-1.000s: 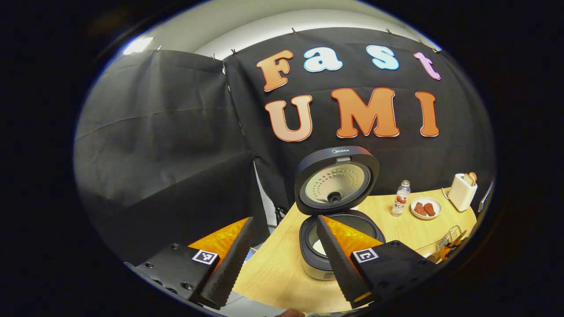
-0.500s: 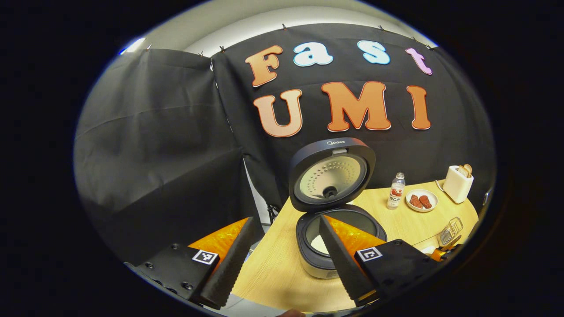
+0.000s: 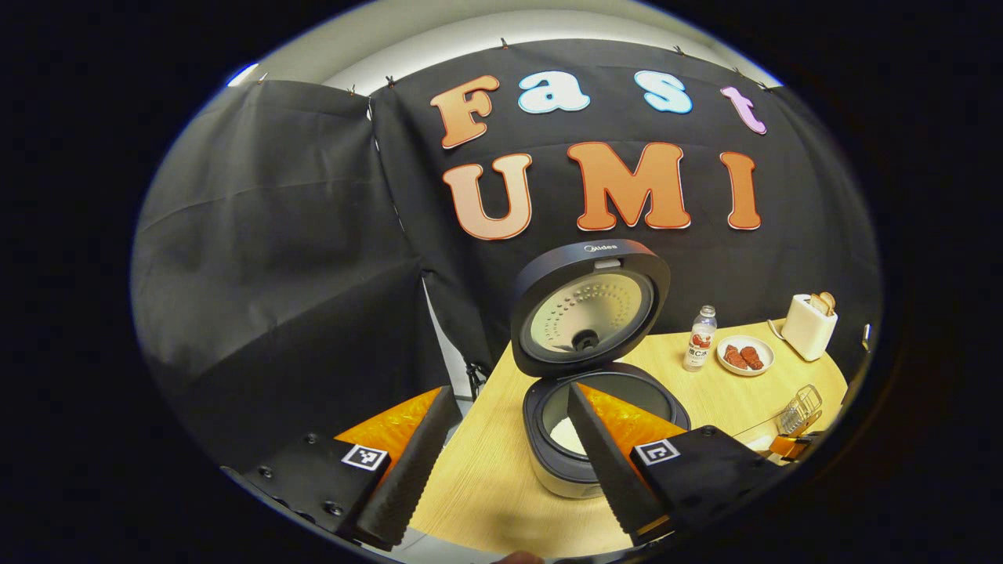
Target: Close the left gripper, press the button to open the rice cooker; take a wooden spoon from the chopstick holder with the right hand, scoop a spoonful of rice and pour it into the rice cooker, then put the wooden spoon back into the chopstick holder.
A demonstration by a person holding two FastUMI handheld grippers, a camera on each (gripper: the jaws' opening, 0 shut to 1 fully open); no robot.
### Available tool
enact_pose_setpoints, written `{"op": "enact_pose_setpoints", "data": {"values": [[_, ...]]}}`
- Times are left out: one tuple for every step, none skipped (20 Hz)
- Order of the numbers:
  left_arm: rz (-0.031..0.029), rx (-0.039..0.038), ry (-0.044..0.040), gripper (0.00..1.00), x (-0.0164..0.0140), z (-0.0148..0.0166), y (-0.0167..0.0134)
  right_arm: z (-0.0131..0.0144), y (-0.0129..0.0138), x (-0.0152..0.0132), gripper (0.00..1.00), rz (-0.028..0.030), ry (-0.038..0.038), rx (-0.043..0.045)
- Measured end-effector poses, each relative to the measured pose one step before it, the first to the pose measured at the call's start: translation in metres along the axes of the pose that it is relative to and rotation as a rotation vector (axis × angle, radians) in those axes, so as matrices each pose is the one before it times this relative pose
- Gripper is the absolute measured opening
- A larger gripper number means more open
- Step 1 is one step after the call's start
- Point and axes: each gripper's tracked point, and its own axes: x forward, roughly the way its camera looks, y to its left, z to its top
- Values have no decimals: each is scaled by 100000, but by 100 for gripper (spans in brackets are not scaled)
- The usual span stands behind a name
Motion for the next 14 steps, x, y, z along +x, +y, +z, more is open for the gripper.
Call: {"op": "enact_pose_setpoints", "data": {"values": [[-5,-168,120,99,121,-62,45,4,268,21,7,1045,848,1805],[21,-41,92,99,17,-100,-10,-3,212,157,7,1157,664,1257],[2,-14,-44,99,91,13,-74,-50,228,45,3,768,529,504],[9,152,156,99,-32,63,15,74,44,150,7,408,502,-9],[103,47,-200,99,94,80,-30,9,-9,39,7,537,809,419],[64,35,43,99,141,-35,18,24,54,157,7,921,1129,1220],[100,-136,-91,99,3,56,-22,-24,-50,-93,7,1033,1171,2099],[-109,-120,134,99,100,38,-125,-55,83,228,7,1563,1085,2182],[4,-33,105,99,100,-23,-18,-11,68,30,7,1328,1138,2001],[-161,-33,87,99,93,80,-137,44,-61,133,7,778,817,2217],[-63,-48,16,99,-48,149,-175,-65,-249,85,7,587,1205,2568],[-174,16,-53,99,52,20,-45,86,-251,143,7,536,1116,3986],[-22,104,-82,99,-69,-6,-196,-88,-12,107,7,1350,1497,3647],[-102,30,-45,99,57,83,-240,-127,2,78,7,1361,1109,3625]]}}
